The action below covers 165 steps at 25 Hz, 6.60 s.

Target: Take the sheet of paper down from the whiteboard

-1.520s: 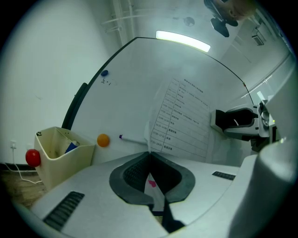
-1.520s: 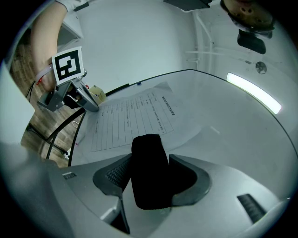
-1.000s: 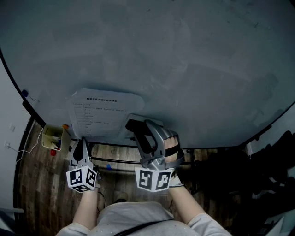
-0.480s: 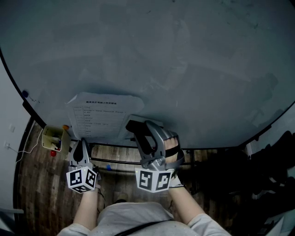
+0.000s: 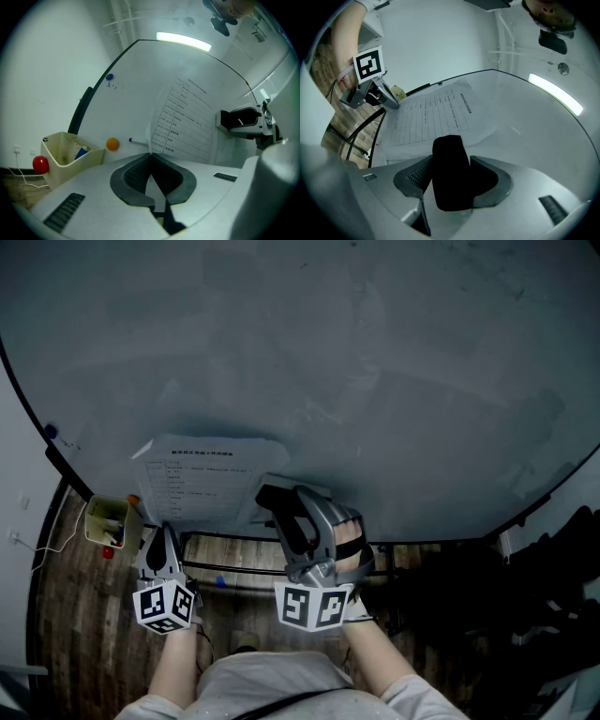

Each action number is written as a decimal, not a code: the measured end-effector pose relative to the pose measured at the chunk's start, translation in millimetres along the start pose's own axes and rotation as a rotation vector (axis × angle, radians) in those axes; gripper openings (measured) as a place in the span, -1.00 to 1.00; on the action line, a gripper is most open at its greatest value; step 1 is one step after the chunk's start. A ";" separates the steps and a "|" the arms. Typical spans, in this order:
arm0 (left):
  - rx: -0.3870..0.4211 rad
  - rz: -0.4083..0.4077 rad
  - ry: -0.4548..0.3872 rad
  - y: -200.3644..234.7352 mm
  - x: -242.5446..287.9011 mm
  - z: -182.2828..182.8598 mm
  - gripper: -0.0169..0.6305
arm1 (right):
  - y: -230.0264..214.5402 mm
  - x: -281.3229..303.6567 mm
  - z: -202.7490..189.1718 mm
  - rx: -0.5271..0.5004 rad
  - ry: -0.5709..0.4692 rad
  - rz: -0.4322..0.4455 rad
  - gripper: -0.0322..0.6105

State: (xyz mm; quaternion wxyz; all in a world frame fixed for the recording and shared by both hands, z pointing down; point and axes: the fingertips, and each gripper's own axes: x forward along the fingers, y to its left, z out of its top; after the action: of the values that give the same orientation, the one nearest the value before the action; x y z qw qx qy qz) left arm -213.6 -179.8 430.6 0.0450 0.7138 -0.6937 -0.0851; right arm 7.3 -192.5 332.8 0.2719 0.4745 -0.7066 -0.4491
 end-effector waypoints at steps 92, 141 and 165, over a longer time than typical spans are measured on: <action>-0.094 0.093 0.054 41.7 -59.8 -15.1 -0.90 | 55.8 -16.0 39.7 0.103 -0.057 0.086 -0.72; -0.072 0.144 0.070 80.3 -68.0 -24.7 -0.90 | 90.1 1.5 66.6 0.234 -0.094 0.316 -0.81; -0.024 0.178 0.086 81.1 -110.7 -21.8 -0.90 | 113.8 -31.7 73.9 0.369 -0.120 0.418 -0.82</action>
State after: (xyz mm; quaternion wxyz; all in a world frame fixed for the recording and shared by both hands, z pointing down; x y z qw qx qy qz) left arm -291.8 -73.2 473.3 0.0907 0.6517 -0.7508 -0.0586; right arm -88.3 -119.0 402.5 0.2252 0.3323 -0.8739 -0.2743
